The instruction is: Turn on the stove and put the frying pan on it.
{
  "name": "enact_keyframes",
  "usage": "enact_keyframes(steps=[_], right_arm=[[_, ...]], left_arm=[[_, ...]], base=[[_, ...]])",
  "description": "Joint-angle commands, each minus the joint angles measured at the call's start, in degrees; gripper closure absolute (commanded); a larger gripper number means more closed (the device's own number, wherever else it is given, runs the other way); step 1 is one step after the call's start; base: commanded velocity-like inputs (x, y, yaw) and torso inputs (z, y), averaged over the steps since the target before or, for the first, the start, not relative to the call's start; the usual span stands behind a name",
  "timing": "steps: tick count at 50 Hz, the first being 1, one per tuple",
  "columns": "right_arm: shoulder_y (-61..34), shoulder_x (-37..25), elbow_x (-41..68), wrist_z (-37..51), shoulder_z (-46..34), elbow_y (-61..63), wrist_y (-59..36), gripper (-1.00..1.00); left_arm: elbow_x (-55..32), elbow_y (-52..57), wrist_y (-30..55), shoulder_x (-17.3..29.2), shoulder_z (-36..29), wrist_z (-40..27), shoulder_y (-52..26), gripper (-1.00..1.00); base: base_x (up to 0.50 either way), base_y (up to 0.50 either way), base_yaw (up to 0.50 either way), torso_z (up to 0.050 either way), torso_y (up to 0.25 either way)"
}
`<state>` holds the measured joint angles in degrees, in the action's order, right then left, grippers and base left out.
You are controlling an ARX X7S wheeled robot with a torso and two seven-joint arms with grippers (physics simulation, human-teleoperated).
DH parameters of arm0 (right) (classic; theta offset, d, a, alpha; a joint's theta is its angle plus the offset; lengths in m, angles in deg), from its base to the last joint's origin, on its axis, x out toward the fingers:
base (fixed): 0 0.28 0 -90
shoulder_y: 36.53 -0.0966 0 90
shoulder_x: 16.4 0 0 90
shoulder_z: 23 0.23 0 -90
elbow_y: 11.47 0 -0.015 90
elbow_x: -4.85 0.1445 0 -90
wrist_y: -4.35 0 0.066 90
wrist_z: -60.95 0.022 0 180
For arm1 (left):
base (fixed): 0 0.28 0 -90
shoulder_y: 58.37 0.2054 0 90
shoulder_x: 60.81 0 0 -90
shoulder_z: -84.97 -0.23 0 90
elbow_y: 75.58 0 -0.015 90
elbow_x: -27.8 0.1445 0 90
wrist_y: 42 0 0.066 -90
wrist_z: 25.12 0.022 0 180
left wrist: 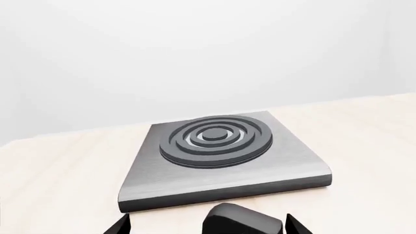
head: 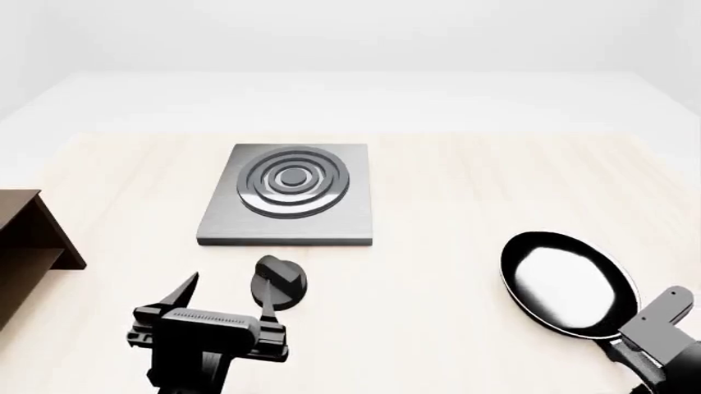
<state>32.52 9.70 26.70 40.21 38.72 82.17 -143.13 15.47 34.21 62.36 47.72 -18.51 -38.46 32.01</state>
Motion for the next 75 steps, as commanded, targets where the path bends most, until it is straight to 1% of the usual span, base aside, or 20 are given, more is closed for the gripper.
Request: enact_keyframes(steps=[1,8,19,25,28,35,39,43,50,64,73,75], right_arm=[[2.42,5.21,-5.54,13.19,-2.13,-5.65,6.88,1.00],[1.74,4.42,-5.54,12.96,-1.94,-3.74,6.24,1.00],[-0.38,-0.87,-3.49,11.12,0.02,6.86,1.47,1.00],[-5.33,-3.39,-5.77,8.15,-2.85,12.57,-4.14,1.00],[-9.87,-4.18,-7.66,5.56,-4.68,15.70,-6.75,1.00],[-15.77,-4.39,-9.43,2.42,-6.14,19.60,-9.51,1.00],[-17.23,-4.17,-9.92,2.01,-6.18,20.14,-9.75,1.00],[-18.80,-3.00,-10.02,2.68,-4.74,19.97,-9.30,1.00],[-23.03,-0.38,-10.87,1.62,-5.06,19.64,-9.17,1.00],[-31.72,6.77,-12.68,-0.25,-7.24,17.93,-8.31,1.00],[-34.67,11.48,-13.24,-0.51,-8.47,15.14,-5.81,1.00],[-35.95,13.27,-14.13,-0.78,-10.08,13.17,-4.47,1.00]], left_arm=[[0.10,-0.24,-0.15,0.12,-0.32,-0.24,-0.05,-1.00],[0.21,-0.36,-0.42,0.18,-0.58,-0.35,0.02,-1.00],[-0.04,-0.22,-0.44,0.37,-0.60,-0.53,-0.03,-1.00],[-0.17,-0.15,-0.41,0.45,-0.59,-0.64,0.00,-1.00],[-0.39,-0.04,-0.45,0.51,-0.46,-0.68,0.05,-1.00],[-0.75,-0.10,-0.77,0.69,-0.15,-0.77,0.18,-1.00],[-0.95,-0.10,-0.80,0.76,-0.03,-0.85,0.23,-1.00],[-1.05,-0.10,-0.75,0.80,-0.02,-0.89,0.17,-1.00],[-1.21,-0.01,-0.72,0.93,-0.02,-0.99,0.10,-1.00],[-1.87,-0.34,-1.03,1.14,0.30,-1.05,-0.01,-1.00],[-2.18,-0.73,-1.22,1.26,0.33,-1.06,0.05,-1.00],[-2.22,-0.90,-1.40,1.24,0.28,-1.02,0.08,-1.00]], base=[[0.00,0.00,0.01,-0.012,0.000],[0.01,0.00,0.01,-0.005,0.000],[0.00,0.00,0.01,-0.003,0.000],[0.00,0.00,0.00,0.000,0.000],[0.00,0.00,0.00,0.000,0.000],[0.00,0.00,0.00,0.000,0.000],[0.00,0.00,0.00,0.000,0.000],[0.00,0.00,0.00,0.000,0.000],[0.00,0.00,0.00,0.000,0.000],[0.00,0.00,0.00,0.000,0.001],[0.00,0.00,0.00,0.000,0.002],[0.00,0.00,0.00,0.000,0.000]])
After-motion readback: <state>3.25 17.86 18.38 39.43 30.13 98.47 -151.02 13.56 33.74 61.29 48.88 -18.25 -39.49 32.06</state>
